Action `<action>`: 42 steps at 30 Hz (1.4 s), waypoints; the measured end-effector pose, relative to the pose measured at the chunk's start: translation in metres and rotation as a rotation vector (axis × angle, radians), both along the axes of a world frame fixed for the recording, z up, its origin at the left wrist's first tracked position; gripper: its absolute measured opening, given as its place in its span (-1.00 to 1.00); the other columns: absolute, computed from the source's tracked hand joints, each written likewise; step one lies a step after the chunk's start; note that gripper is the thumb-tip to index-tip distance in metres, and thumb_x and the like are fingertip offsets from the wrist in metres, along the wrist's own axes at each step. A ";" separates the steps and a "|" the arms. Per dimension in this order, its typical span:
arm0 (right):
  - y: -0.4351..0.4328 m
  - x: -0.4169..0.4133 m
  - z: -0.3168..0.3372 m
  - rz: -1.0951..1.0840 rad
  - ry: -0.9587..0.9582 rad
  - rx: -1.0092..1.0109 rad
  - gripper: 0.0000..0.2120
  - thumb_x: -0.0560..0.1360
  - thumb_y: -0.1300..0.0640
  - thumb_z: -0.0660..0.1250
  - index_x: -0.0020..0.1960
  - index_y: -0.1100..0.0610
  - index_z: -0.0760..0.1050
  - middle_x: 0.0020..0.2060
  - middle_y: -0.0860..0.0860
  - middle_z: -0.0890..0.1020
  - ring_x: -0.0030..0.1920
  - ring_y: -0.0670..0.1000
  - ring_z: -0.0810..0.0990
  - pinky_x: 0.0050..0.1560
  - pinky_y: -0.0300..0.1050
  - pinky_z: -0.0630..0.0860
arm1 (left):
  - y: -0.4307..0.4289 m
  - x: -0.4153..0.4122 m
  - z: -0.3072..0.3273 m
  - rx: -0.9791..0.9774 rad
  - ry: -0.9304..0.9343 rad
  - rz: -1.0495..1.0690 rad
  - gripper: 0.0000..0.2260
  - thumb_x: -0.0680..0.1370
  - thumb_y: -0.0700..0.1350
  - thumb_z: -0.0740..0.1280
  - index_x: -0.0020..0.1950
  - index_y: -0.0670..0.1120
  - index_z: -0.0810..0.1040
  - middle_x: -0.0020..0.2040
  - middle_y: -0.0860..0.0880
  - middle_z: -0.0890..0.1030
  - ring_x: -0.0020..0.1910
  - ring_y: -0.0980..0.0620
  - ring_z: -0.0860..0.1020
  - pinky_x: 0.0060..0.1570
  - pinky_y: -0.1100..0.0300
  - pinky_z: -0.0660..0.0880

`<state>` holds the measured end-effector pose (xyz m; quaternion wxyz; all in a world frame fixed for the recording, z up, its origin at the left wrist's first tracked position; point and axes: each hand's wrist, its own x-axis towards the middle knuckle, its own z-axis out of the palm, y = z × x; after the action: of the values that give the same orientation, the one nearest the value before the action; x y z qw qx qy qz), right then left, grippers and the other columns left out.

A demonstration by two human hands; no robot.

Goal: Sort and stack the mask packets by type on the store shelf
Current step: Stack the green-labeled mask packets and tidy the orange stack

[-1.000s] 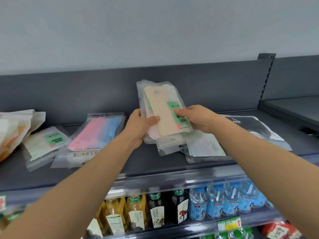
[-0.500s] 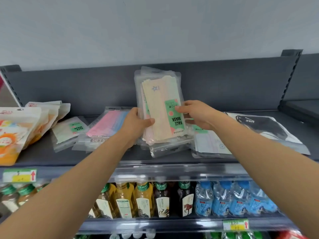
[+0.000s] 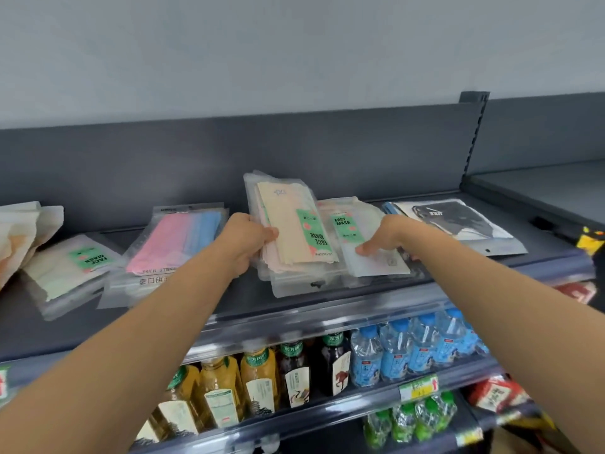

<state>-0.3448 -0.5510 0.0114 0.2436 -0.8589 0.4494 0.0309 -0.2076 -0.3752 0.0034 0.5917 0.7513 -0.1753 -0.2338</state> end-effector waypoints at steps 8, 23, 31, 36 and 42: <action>-0.008 0.008 -0.008 -0.190 -0.276 -0.038 -0.84 0.44 0.20 0.43 -0.13 0.24 0.46 0.04 0.23 0.58 0.19 0.23 0.54 0.01 -0.06 0.45 | 0.004 0.013 -0.004 -0.006 0.013 -0.013 -0.70 0.53 -0.30 0.34 0.26 -0.28 0.45 0.19 -0.19 0.59 0.10 -0.18 0.59 -0.01 0.00 0.56; 0.007 0.017 0.030 -0.332 -1.040 -0.221 -0.82 0.52 0.25 0.25 0.10 0.26 0.43 -0.11 0.02 0.46 -0.08 0.04 0.45 0.04 0.02 0.47 | 0.002 0.016 -0.007 -0.100 0.070 -0.038 -0.70 0.59 -0.29 0.25 0.32 -0.28 0.40 0.20 -0.18 0.56 -0.04 -0.09 0.56 -0.29 0.13 0.53; 0.008 0.033 0.022 -0.224 -0.899 0.117 -0.87 0.49 0.27 0.29 -0.23 0.20 0.42 -0.26 0.07 0.51 -0.30 0.01 0.48 -0.30 -0.13 0.48 | -0.002 0.017 -0.007 -0.149 0.031 0.003 -0.77 0.61 -0.24 0.22 0.26 -0.24 0.43 0.14 -0.17 0.56 0.05 -0.14 0.57 0.10 -0.05 0.54; 0.009 0.046 0.006 -0.167 -0.705 0.441 -0.76 0.51 0.22 0.37 0.13 0.30 0.48 -0.05 0.16 0.65 -0.05 0.15 0.66 0.05 0.10 0.60 | -0.007 0.015 -0.005 -0.161 0.019 0.054 -0.87 0.64 -0.19 0.14 0.05 -0.13 0.47 0.06 -0.13 0.60 0.05 -0.12 0.59 0.11 -0.11 0.55; -0.002 0.047 0.004 -0.013 -0.743 0.712 -0.73 0.52 0.22 0.36 0.17 0.31 0.47 -0.08 0.14 0.64 -0.17 0.09 0.65 -0.19 0.00 0.61 | -0.021 0.004 -0.002 -0.236 0.011 0.120 -0.84 0.65 -0.21 0.12 -0.05 -0.13 0.46 -0.10 -0.04 0.58 -0.20 0.03 0.57 -0.19 0.13 0.57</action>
<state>-0.2983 -0.5532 0.0152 0.6642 -0.6731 0.2995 -0.1267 -0.2032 -0.3962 0.0012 0.6898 0.6844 -0.1529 -0.1798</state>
